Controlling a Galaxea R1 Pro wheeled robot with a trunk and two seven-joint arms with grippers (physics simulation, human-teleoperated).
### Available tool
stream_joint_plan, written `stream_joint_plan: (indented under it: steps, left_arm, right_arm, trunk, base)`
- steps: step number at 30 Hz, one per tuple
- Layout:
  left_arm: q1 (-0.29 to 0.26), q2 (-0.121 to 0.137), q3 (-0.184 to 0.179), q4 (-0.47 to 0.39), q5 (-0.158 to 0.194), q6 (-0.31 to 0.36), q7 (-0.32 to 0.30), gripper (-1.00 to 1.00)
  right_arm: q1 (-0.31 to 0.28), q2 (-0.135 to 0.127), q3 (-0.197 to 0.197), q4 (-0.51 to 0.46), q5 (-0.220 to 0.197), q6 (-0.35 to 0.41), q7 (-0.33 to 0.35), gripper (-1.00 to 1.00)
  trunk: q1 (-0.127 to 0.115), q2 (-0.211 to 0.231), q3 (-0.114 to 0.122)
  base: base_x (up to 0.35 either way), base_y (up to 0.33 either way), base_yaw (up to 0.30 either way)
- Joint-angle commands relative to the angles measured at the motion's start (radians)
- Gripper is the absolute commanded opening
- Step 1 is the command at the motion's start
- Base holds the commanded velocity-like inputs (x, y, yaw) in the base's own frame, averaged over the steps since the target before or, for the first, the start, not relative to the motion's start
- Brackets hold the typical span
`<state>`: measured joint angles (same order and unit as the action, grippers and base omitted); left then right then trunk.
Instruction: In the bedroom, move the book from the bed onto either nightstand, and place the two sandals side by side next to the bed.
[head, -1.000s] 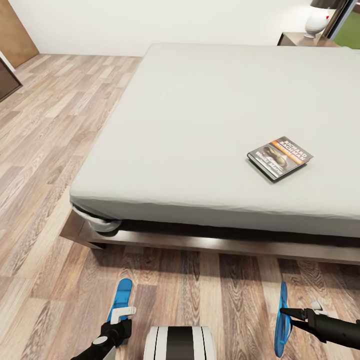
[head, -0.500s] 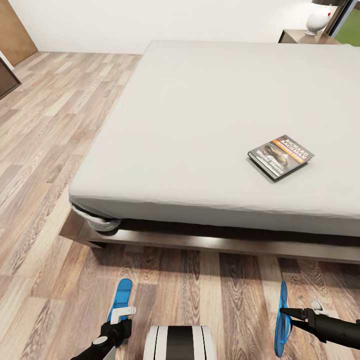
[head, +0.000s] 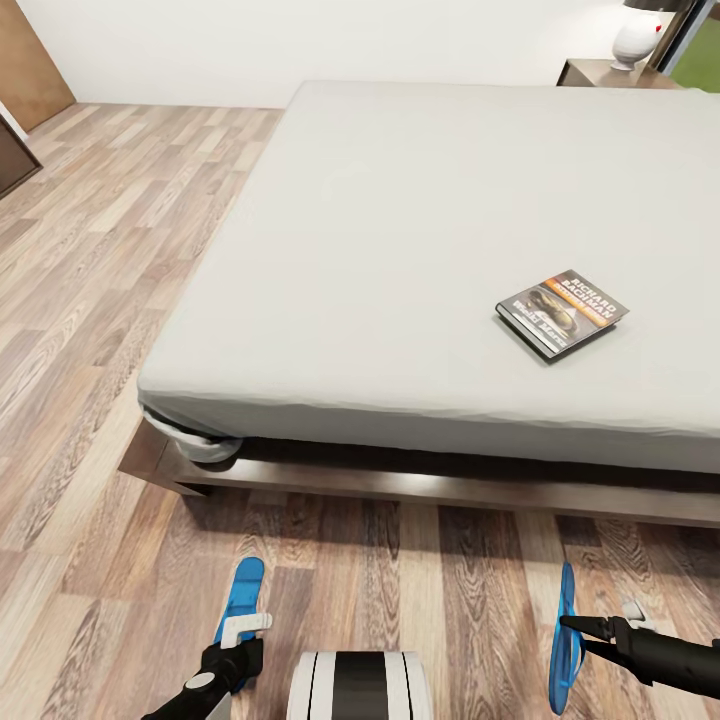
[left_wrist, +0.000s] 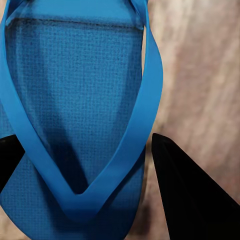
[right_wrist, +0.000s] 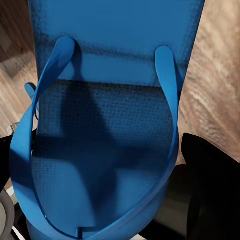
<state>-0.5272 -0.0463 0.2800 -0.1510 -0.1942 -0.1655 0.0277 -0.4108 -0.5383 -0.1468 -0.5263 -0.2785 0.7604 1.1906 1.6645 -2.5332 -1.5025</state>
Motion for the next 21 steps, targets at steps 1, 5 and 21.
stream_joint_plan:
  steps: [1, 5, 21]
  left_arm:
    - [0.0, 0.0, 0.007, 0.001, -0.012, -0.003, 0.002, -1.0]
    - [0.0, 0.0, 0.007, 0.001, -0.011, -0.003, 0.002, -1.0]
    - [0.0, 0.0, 0.006, 0.001, -0.012, -0.034, -0.001, -1.0]
  right_arm:
    - [0.0, 0.0, 0.0, 0.0, -0.004, 0.007, 0.0, -1.0]
    - [0.0, 0.0, 0.0, 0.0, -0.004, 0.007, 0.0, -1.0]
    - [0.0, 0.0, 0.0, 0.0, -0.004, 0.007, 0.0, -1.0]
  trunk:
    - [0.0, 0.0, -0.001]
    - [0.001, -0.001, -0.008]
    - [0.001, -0.001, -0.012]
  base:
    - [0.0, 0.0, 0.0]
    - [0.0, 0.0, 0.0]
    - [0.0, 0.0, 0.0]
